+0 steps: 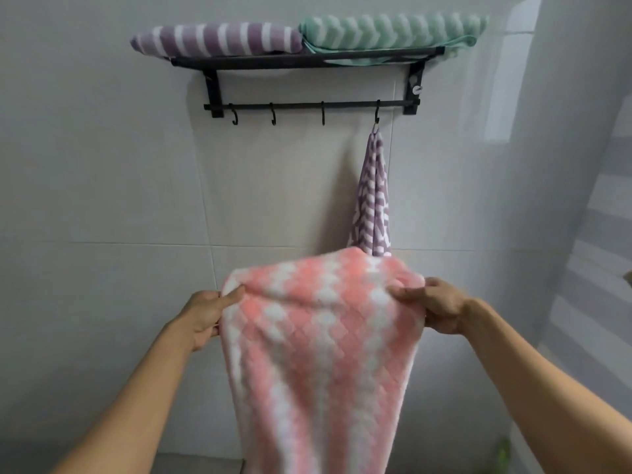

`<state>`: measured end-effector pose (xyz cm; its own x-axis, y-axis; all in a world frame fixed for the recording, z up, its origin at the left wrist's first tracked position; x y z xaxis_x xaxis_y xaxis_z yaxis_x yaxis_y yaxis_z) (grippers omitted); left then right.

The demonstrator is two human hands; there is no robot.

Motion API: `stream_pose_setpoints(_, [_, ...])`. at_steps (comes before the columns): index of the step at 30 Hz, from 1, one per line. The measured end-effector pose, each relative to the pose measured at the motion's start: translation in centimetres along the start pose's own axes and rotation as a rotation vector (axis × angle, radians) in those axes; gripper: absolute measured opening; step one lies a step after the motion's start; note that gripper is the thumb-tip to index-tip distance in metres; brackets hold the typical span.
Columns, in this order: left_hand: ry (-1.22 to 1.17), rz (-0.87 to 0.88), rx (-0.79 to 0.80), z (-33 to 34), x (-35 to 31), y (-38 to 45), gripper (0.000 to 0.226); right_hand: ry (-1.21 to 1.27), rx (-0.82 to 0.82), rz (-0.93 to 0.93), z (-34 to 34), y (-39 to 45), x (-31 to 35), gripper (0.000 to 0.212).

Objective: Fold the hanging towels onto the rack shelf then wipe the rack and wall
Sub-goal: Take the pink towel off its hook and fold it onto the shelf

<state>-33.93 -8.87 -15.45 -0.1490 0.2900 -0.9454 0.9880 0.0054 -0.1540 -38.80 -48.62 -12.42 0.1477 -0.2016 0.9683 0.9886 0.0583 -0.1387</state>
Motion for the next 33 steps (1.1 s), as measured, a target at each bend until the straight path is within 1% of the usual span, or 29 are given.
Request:
stream_pose_setpoints(1, [-0.049, -0.006, -0.063, -0.5, -0.5, 0.7, 0.043, 0.031, -0.025, -0.045, -0.3, 0.4, 0.2, 0.087])
stream_pose_setpoints(2, [-0.109, -0.001, -0.093, -1.1, -1.7, 1.2, 0.040, 0.120, -0.026, -0.079, -0.4, 0.7, 0.7, 0.081])
stream_pose_setpoints(3, [-0.186, 0.019, -0.095, -1.7, -3.0, 1.5, 0.040, 0.219, 0.015, -0.079, -0.4, 0.8, 1.2, 0.081])
stream_pose_setpoints(4, [-0.259, 0.048, -0.081, -2.3, -4.3, 1.7, 0.045, 0.272, 0.075, -0.060, -0.3, 0.8, 1.3, 0.088])
stream_pose_setpoints(5, [-0.314, 0.086, -0.062, -2.6, -5.4, 1.9, 0.052, 0.236, 0.133, -0.017, -0.2, 0.5, 1.0, 0.096])
stream_pose_setpoints(6, [-0.329, 0.103, -0.054, -2.7, -6.1, 2.1, 0.057, 0.135, 0.184, 0.039, 0.1, 0.1, 0.2, 0.100])
stream_pose_setpoints(7, [-0.332, 0.106, -0.054, -2.6, -6.6, 2.2, 0.056, 0.025, 0.210, 0.084, 0.4, -0.2, -0.8, 0.098])
stream_pose_setpoints(8, [-0.327, 0.108, -0.061, -2.6, -7.0, 2.3, 0.049, -0.055, 0.215, 0.105, 0.7, -0.4, -1.7, 0.093])
stream_pose_setpoints(9, [-0.332, 0.114, -0.077, -2.6, -7.2, 2.3, 0.041, -0.074, 0.185, 0.094, 1.1, -0.5, -2.2, 0.089])
stream_pose_setpoints(10, [-0.364, 0.130, -0.079, -2.7, -7.3, 2.3, 0.039, -0.034, 0.144, 0.056, 1.3, -0.4, -2.2, 0.084])
stream_pose_setpoints(11, [-0.402, 0.168, -0.043, -3.0, -7.2, 2.5, 0.044, 0.040, 0.102, 0.001, 1.5, 0.0, -1.8, 0.076])
stream_pose_setpoints(13, [-0.407, 0.293, 0.165, -3.1, -6.5, 2.0, 0.065, 0.180, 0.026, -0.104, 1.7, 0.7, 0.4, 0.058])
stream_pose_setpoints(14, [-0.347, 0.312, 0.274, -2.5, -5.3, 1.6, 0.077, 0.214, 0.011, -0.145, 1.8, 0.9, 1.6, 0.053])
stream_pose_setpoints(15, [-0.247, 0.278, 0.321, -1.7, -3.7, 1.3, 0.089, 0.229, 0.006, -0.171, 1.8, 1.1, 2.6, 0.050])
stream_pose_setpoints(16, [-0.163, 0.210, 0.312, -0.8, -1.9, 1.1, 0.098, 0.237, 0.000, -0.184, 1.9, 1.2, 3.2, 0.049])
stream_pose_setpoints(17, [-0.122, 0.147, 0.268, 0.1, -0.5, 0.9, 0.098, 0.230, -0.010, -0.183, 1.9, 1.3, 3.6, 0.050])
stream_pose_setpoints(18, [-0.115, 0.109, 0.194, 0.9, 0.3, 0.7, 0.086, 0.220, -0.038, -0.188, 1.8, 1.5, 4.0, 0.052])
stream_pose_setpoints(20, [-0.121, 0.070, 0.007, 1.0, -0.1, 1.0, 0.050, 0.223, -0.083, -0.212, 1.5, 1.7, 5.1, 0.052])
stream_pose_setpoints(21, [-0.144, 0.074, -0.059, 0.6, -1.1, 1.4, 0.039, 0.247, -0.092, -0.223, 1.0, 1.8, 5.9, 0.046])
stream_pose_setpoints(22, [-0.186, 0.096, -0.095, 0.1, -2.5, 1.7, 0.036, 0.286, -0.072, -0.217, 0.7, 1.7, 6.8, 0.040])
stream_pose_setpoints(24, [-0.311, 0.142, -0.117, -0.4, -5.2, 2.0, 0.042, 0.328, 0.013, -0.153, 0.0, 1.1, 7.1, 0.037])
stream_pose_setpoints(26, [-0.333, 0.128, -0.133, -0.3, -5.6, 2.0, 0.044, 0.150, 0.081, -0.070, -0.6, 0.2, 4.1, 0.035])
stream_pose_setpoints(27, [-0.294, 0.085, -0.125, 0.0, -4.7, 2.2, 0.049, 0.040, 0.101, -0.018, -0.8, -0.1, 1.8, 0.040])
stream_pose_setpoints(28, [-0.252, 0.037, -0.125, 0.2, -3.5, 2.2, 0.056, -0.025, 0.104, 0.052, -0.9, -0.4, -0.4, 0.052])
stream_pose_setpoints(29, [-0.238, 0.007, -0.127, 0.5, -2.4, 2.4, 0.063, -0.036, 0.103, 0.103, -0.7, -0.6, -2.1, 0.059])
stream_pose_setpoints(30, [-0.248, -0.009, -0.141, 0.5, -1.7, 2.5, 0.067, -0.022, 0.077, 0.105, -0.5, -0.7, -3.1, 0.054])
stream_pose_setpoints(31, [-0.279, -0.004, -0.156, 0.2, -1.5, 2.7, 0.067, 0.004, 0.042, 0.075, -0.5, -0.5, -3.4, 0.044])
stream_pose_setpoints(32, [-0.328, 0.024, -0.158, -0.4, -1.8, 2.9, 0.062, 0.047, 0.013, 0.039, -0.3, -0.4, -3.0, 0.037])
stream_pose_setpoints(33, [-0.389, 0.072, -0.122, -1.0, -2.6, 3.4, 0.059, 0.101, -0.009, -0.011, -0.2, 0.0, -2.1, 0.033])
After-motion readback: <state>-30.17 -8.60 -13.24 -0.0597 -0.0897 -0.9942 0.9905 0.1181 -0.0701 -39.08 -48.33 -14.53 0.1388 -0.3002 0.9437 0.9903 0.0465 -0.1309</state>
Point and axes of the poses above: each hand's wrist, its own y-axis towards the middle knuckle, its own z-axis out of the palm, x = y × z, the point moved 1 cm from there along y, towards the middle knuckle, and after that the axes turned 14 degrees about y, right-handed, at the moved point
